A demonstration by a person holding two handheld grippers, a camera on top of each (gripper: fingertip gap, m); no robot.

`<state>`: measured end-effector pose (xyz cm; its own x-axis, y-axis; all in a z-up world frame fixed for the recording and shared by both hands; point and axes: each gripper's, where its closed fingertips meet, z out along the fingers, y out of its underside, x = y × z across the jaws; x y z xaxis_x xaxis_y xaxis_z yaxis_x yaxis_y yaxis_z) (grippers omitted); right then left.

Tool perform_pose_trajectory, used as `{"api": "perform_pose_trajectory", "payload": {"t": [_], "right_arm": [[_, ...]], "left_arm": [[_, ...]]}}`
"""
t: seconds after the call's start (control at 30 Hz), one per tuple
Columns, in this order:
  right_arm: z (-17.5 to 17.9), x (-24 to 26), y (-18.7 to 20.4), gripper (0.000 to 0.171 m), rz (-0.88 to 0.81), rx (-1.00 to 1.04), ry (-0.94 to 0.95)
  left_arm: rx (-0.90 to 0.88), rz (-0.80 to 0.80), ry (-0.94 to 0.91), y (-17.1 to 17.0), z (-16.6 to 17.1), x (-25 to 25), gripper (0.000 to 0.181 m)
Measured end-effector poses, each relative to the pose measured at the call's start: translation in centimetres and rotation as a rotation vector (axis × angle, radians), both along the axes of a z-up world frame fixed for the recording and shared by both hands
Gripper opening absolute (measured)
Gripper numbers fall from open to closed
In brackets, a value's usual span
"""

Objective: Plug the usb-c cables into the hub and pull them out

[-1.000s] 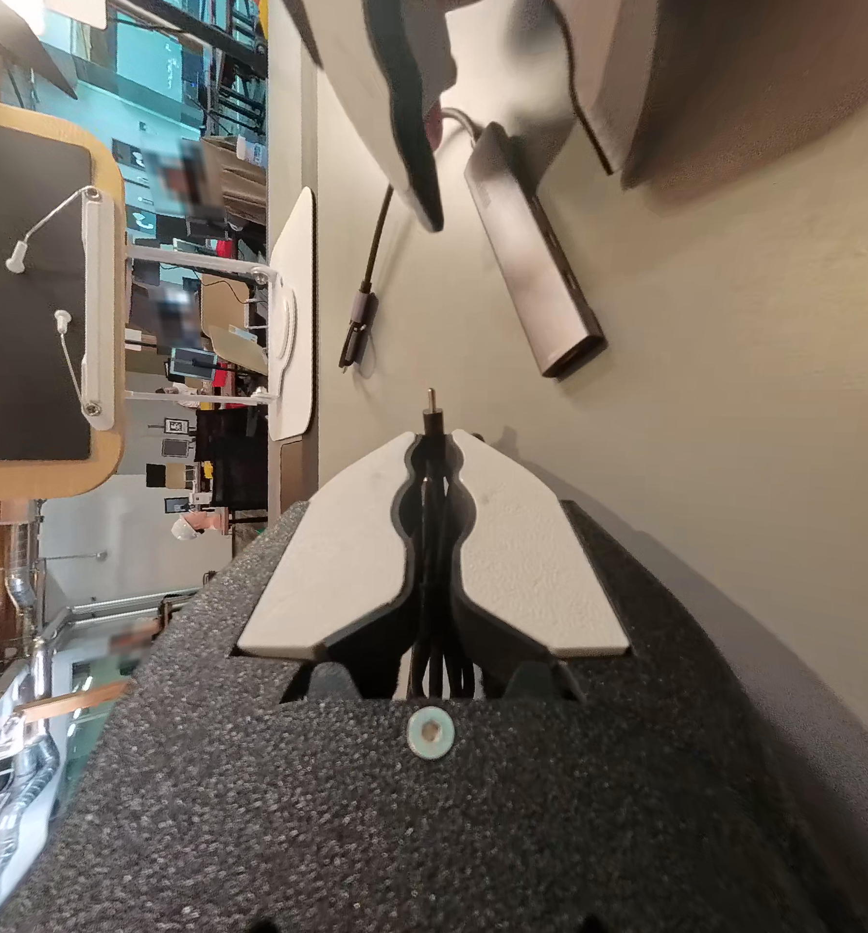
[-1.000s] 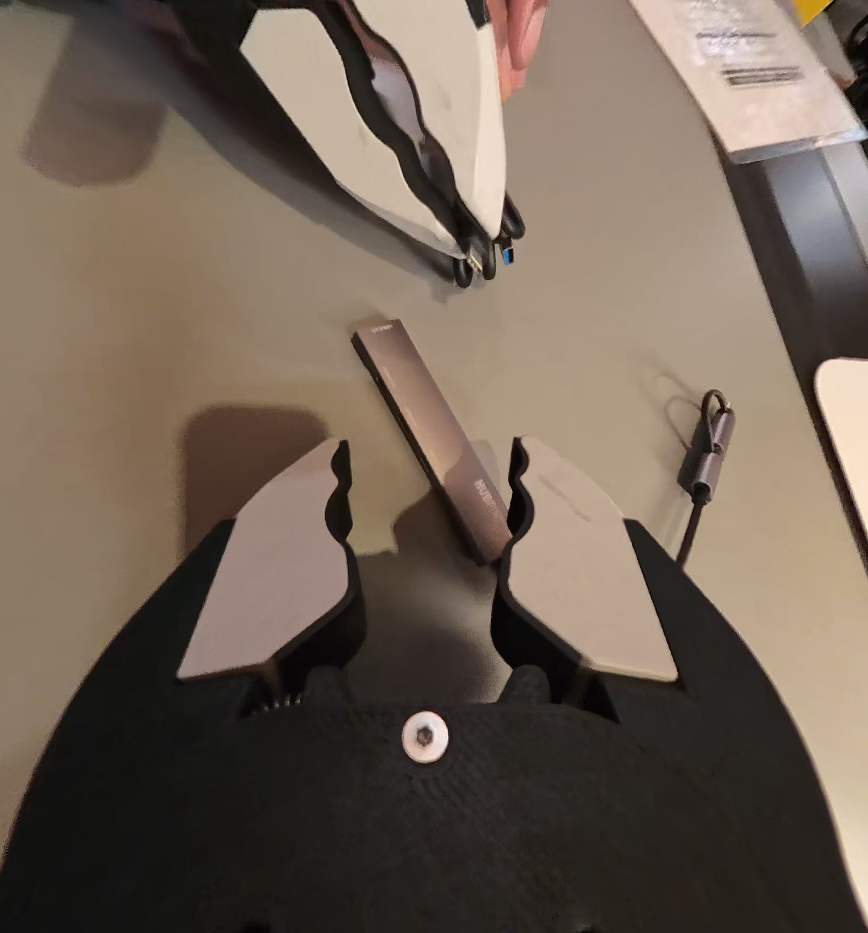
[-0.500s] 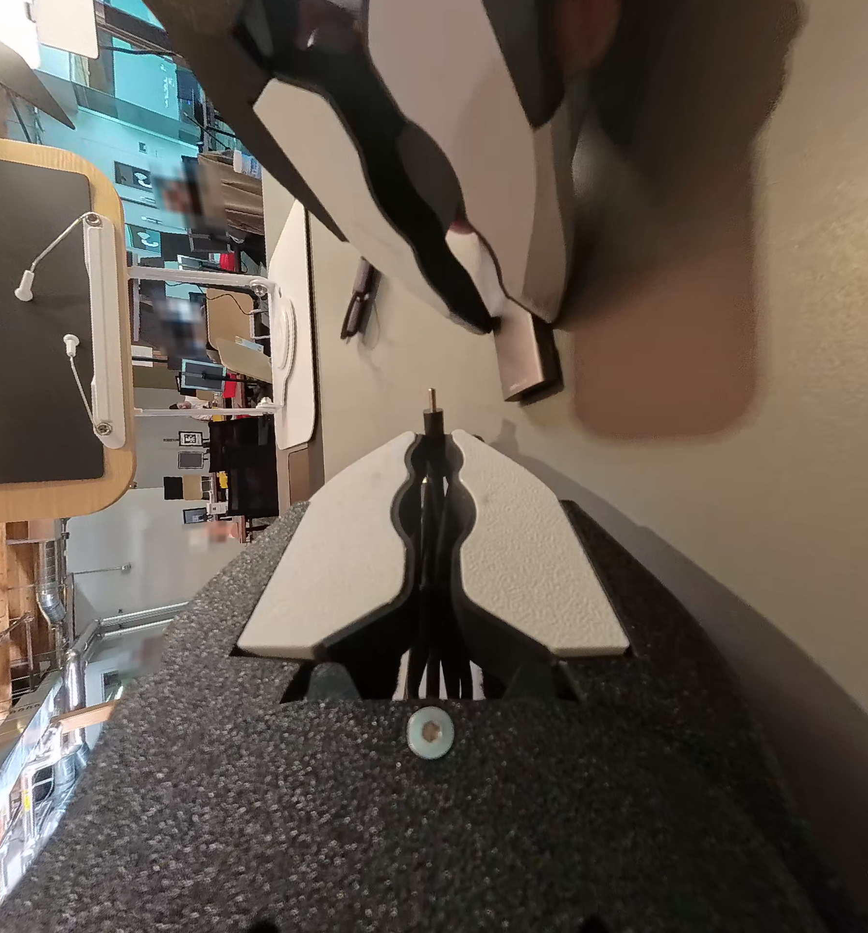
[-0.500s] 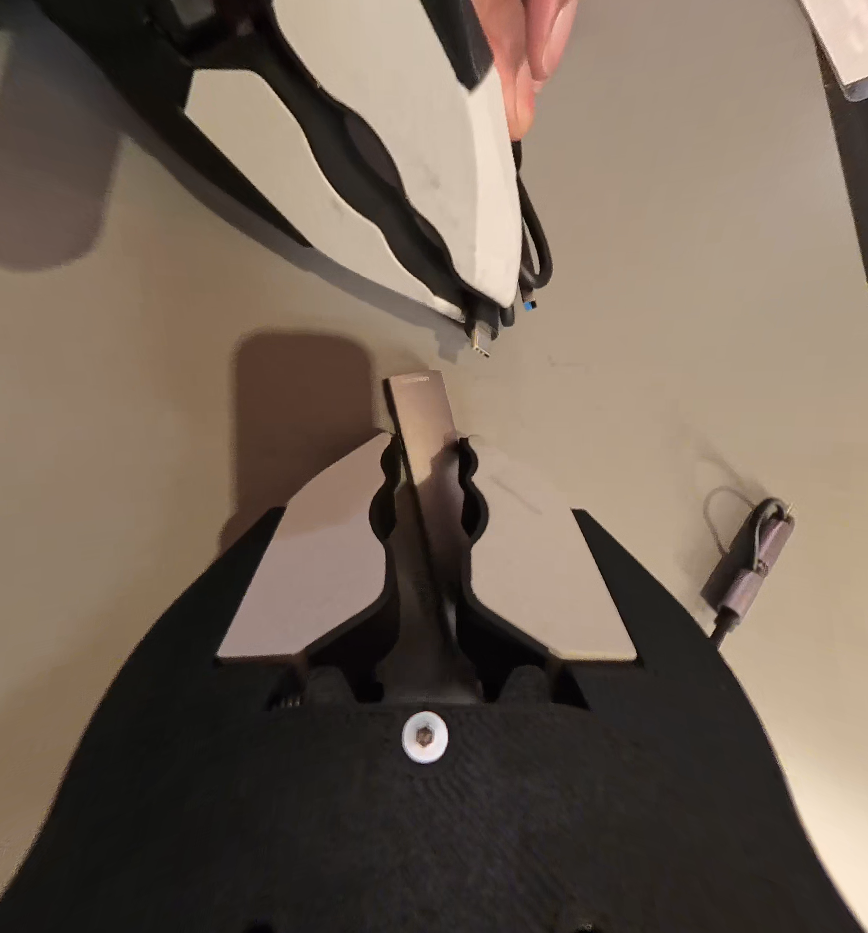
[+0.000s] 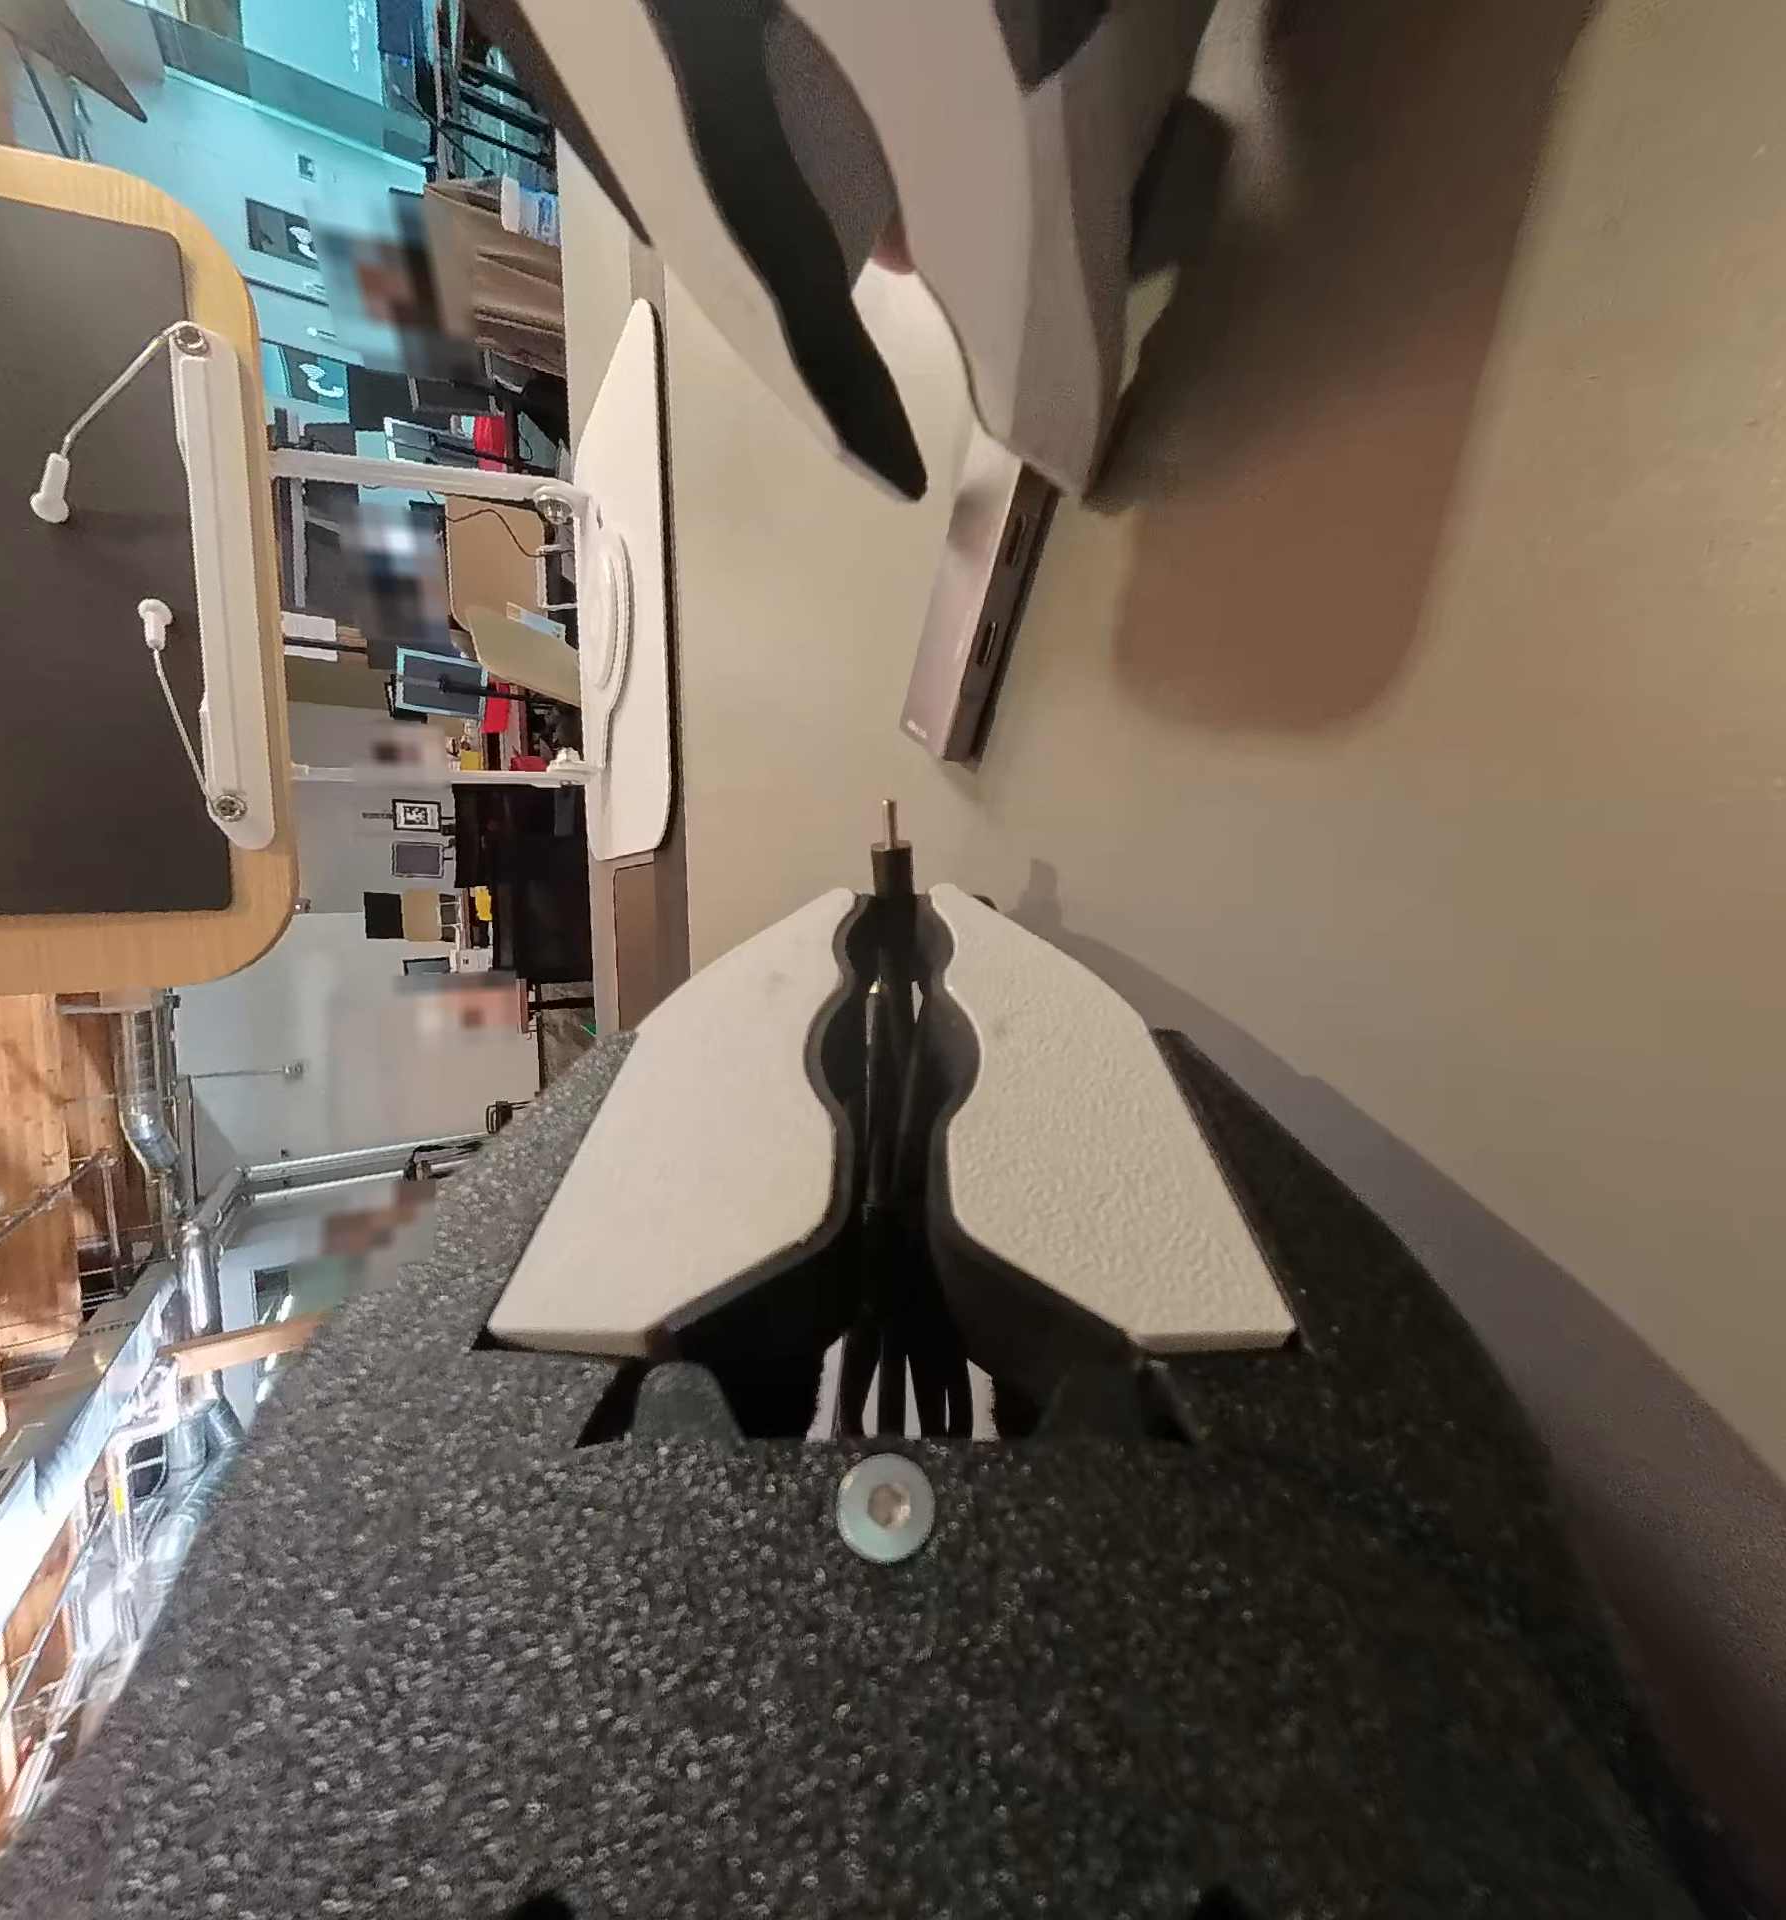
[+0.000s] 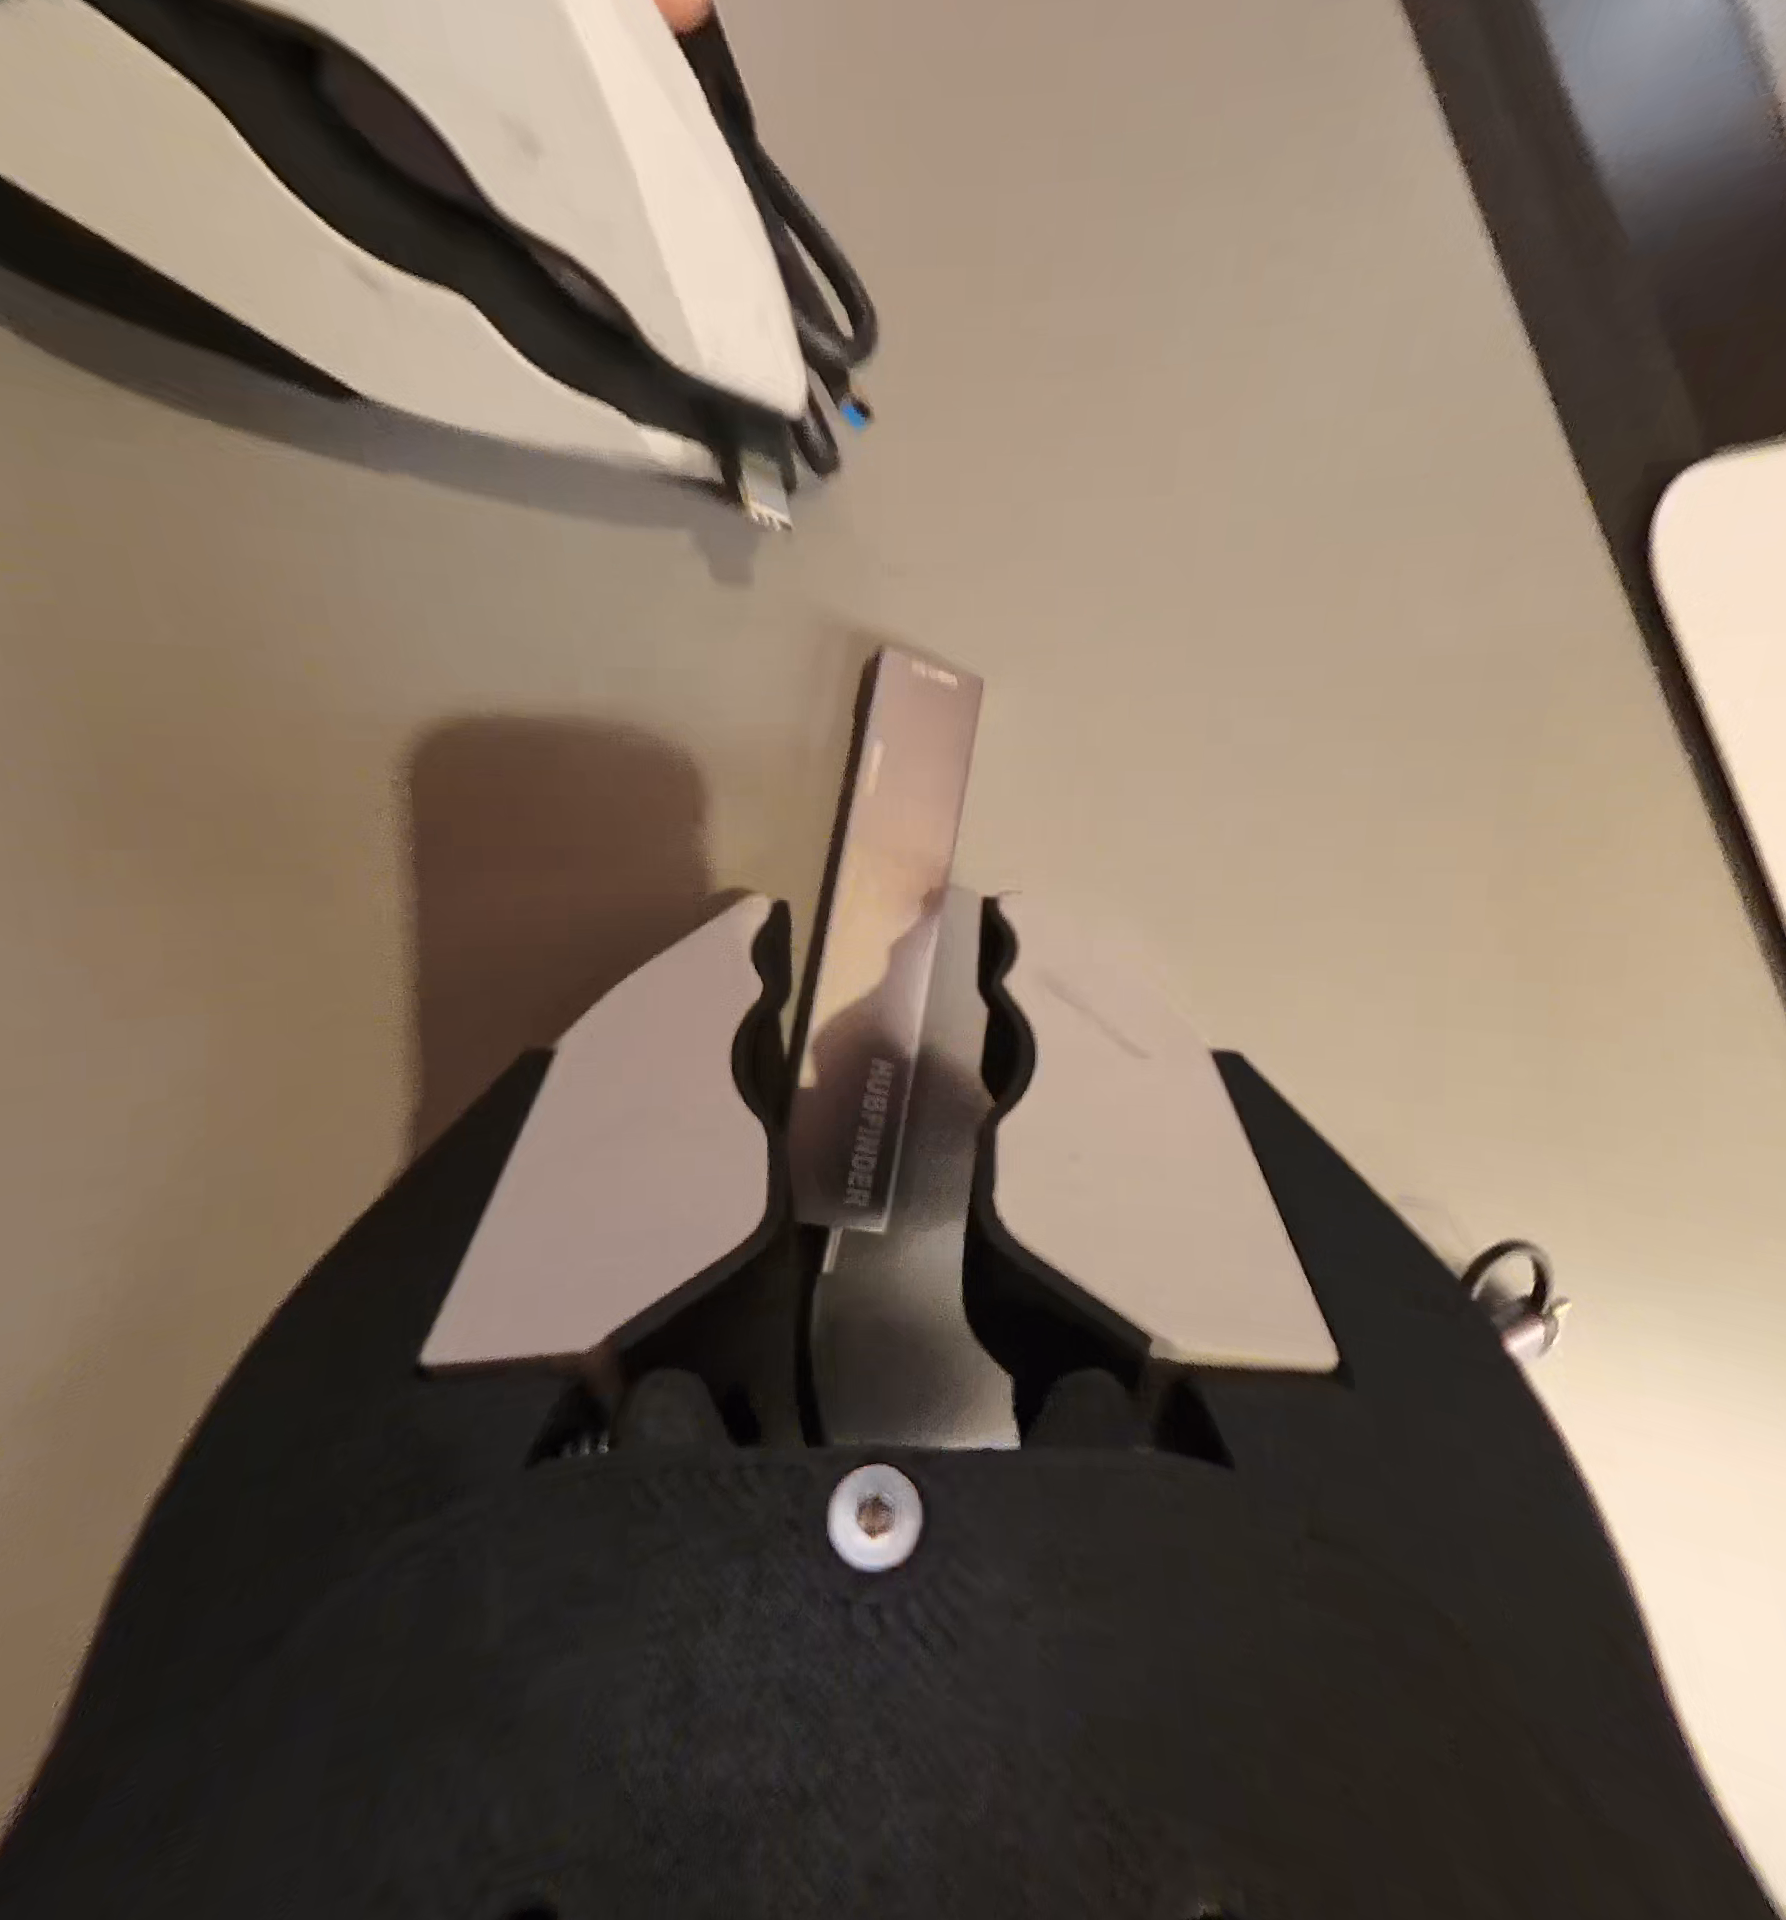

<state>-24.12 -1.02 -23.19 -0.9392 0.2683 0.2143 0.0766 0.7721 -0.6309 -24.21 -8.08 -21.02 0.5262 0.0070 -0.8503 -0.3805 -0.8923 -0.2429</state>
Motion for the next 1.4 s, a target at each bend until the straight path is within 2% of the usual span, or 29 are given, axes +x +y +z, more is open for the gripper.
{"api": "perform_pose_trajectory", "payload": {"t": [0.13, 0.23, 0.3, 0.33, 0.43, 0.67, 1.4], "right_arm": [[0.7, 0.0, -0.4, 0.043, -0.067, -0.099, -0.143], [-0.2, -0.9, -0.6, 0.046, -0.107, -0.028, -0.121], [-0.4, -0.8, -1.5, 0.035, -0.115, -0.008, -0.152], [-0.4, -0.7, -2.0, 0.022, -0.113, -0.005, -0.155], [-0.4, -0.8, -2.7, 0.021, -0.117, -0.003, -0.123], [1.9, 0.6, -2.9, 0.021, 0.005, -0.201, -0.084], [1.9, 2.3, -2.0, 0.021, 0.087, -0.257, -0.306]], "left_arm": [[0.008, 0.002, -0.004, 0.0, 0.0, 0.0, 0.008], [-0.003, 0.005, 0.004, 0.1, 0.0, -0.1, 0.008], [-0.014, 0.005, 0.013, 0.1, 0.0, -0.1, 0.008], [-0.019, 0.005, 0.019, 0.2, 0.0, -0.2, 0.008], [-0.041, 0.009, 0.037, 0.0, -0.1, -0.3, 0.008], [-0.105, 0.043, 0.085, -0.7, 0.1, -0.9, 0.008], [-0.166, -0.082, 0.153, 1.6, 0.4, 0.5, 0.008]]}}
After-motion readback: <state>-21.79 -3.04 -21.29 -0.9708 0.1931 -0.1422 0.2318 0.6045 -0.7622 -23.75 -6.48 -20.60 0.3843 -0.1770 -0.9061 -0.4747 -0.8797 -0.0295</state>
